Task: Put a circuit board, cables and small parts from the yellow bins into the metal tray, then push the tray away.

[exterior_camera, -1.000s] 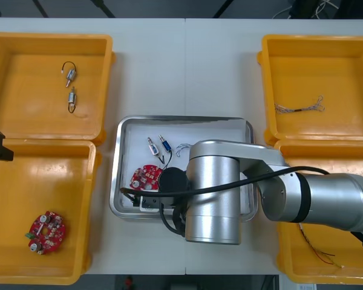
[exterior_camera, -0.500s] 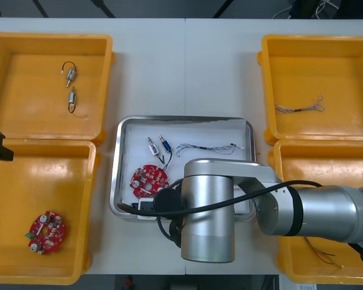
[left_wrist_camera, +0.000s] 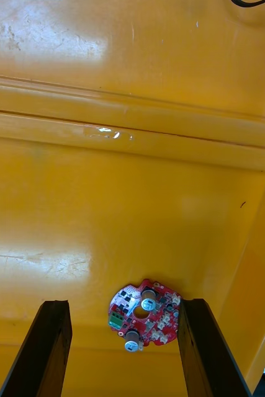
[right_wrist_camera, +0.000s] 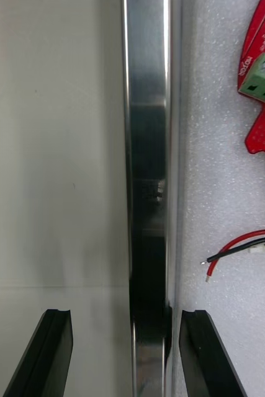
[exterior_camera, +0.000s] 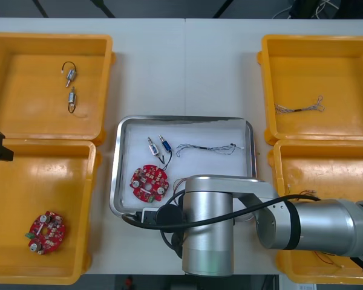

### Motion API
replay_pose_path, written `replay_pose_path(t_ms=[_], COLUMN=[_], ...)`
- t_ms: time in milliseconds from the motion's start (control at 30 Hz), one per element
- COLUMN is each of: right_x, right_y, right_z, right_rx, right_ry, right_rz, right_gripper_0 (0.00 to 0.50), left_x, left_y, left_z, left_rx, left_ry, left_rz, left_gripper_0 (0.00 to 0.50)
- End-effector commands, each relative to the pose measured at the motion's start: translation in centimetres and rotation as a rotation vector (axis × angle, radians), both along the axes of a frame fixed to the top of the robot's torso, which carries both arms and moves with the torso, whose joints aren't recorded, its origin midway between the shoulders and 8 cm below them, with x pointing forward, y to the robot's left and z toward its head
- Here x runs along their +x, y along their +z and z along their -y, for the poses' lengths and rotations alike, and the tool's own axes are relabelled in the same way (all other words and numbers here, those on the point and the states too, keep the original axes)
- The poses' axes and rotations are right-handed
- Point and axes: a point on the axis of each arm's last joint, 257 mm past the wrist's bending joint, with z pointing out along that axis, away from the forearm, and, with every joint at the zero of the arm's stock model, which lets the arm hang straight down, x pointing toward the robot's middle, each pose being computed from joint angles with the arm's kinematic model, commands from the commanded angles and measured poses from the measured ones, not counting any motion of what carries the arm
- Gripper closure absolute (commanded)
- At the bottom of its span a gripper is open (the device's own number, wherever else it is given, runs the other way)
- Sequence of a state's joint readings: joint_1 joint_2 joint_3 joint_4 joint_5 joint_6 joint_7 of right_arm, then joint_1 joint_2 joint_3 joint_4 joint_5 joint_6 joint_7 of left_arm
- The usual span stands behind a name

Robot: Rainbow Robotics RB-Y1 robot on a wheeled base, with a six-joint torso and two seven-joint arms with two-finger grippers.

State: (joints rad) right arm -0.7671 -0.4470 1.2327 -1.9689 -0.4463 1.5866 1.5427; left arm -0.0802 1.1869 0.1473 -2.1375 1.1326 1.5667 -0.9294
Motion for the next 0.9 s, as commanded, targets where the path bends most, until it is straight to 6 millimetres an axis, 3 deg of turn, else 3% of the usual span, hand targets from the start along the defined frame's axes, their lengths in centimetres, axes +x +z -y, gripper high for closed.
replay_pose_path(t_ms=[33, 100, 133, 167, 200, 233, 267, 300, 367, 400, 667, 900], right_x=[-1.2, -1.0, -0.9, -0.8, -0.7, -0.6, -0.3, -0.1, 0.2, 0.5, 1.8, 4.3], right_y=[-0.4, -0.3, -0.2, -0.2, -0.2, -0.1, 0.0, 0.2, 0.5, 0.7, 1.9, 3.7], right_z=[-2.4, -2.5, -2.5, -2.5, -2.5, -2.5, -2.4, -2.4, -2.5, -2.4, -1.8, -0.9], right_rx=[0.043, 0.043, 0.043, 0.043, 0.043, 0.042, 0.041, 0.041, 0.044, 0.047, 0.039, 0.016], right_ry=[-0.010, -0.010, -0.010, -0.011, -0.011, -0.010, -0.008, -0.008, -0.005, -0.003, 0.011, 0.043], right_rz=[-0.010, 0.000, 0.004, 0.007, 0.014, 0.018, 0.028, 0.039, 0.056, 0.069, 0.116, 0.172], right_gripper_0=[0.000, 0.019, 0.160, 0.160, 0.287, 0.324, 0.324, 0.438, 0.456, 0.500, 0.500, 0.500], left_x=[0.2, 0.2, 0.2, 0.2, 0.2, 0.2, 0.2, 0.2, 0.2, 0.2, 0.2, 0.2], left_y=[1.7, 1.7, 1.7, 1.7, 1.7, 1.7, 1.7, 1.7, 1.7, 1.7, 1.7, 1.7], left_z=[-1.6, -1.6, -1.6, -1.6, -1.6, -1.6, -1.6, -1.6, -1.6, -1.6, -1.6, -1.6], left_rx=[0.077, 0.077, 0.077, 0.077, 0.077, 0.077, 0.077, 0.077, 0.077, 0.077, 0.077, 0.077], left_ry=[-0.060, -0.060, -0.060, -0.060, -0.060, -0.060, -0.060, -0.060, -0.060, -0.060, -0.060, -0.060], left_rz=[0.024, 0.024, 0.024, 0.024, 0.024, 0.024, 0.024, 0.024, 0.024, 0.024, 0.024, 0.024], left_gripper_0=[0.000, 0.000, 0.000, 0.000, 0.000, 0.000, 0.000, 0.000, 0.000, 0.000, 0.000, 0.000])
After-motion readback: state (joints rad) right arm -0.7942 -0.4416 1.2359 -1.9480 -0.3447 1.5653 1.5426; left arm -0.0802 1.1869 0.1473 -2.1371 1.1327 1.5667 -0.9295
